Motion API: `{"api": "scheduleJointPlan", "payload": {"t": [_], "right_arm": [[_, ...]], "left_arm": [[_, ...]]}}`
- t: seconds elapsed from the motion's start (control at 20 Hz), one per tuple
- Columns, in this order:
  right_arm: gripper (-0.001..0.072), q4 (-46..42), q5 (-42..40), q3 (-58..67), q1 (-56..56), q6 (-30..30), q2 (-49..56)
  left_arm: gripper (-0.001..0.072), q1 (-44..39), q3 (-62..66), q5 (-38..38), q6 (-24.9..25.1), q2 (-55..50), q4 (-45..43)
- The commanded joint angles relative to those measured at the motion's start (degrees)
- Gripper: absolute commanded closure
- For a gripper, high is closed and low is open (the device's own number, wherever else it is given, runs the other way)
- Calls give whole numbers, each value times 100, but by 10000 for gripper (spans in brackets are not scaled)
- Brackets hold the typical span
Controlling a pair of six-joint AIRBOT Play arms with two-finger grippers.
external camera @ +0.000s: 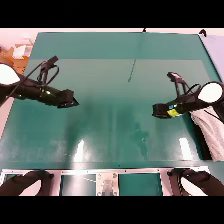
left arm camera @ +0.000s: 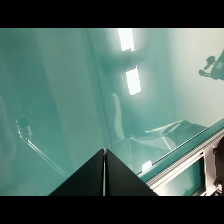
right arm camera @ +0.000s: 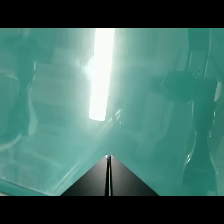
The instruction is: Fold the shirts.
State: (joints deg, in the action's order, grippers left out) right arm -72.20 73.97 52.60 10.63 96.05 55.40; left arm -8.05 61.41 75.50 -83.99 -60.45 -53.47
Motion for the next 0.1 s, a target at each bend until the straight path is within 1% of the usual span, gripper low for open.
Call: {"api": "scheduleJointPlan", "payload": {"t": [0.0, 0.05], "right_arm": [[701, 22, 83, -92, 315, 37, -44], [701, 22, 81, -92, 315, 37, -44]], "left_arm": [[688, -22, -111, 46, 0, 85, 2], [689, -22, -111, 15, 2, 83, 4]]}}
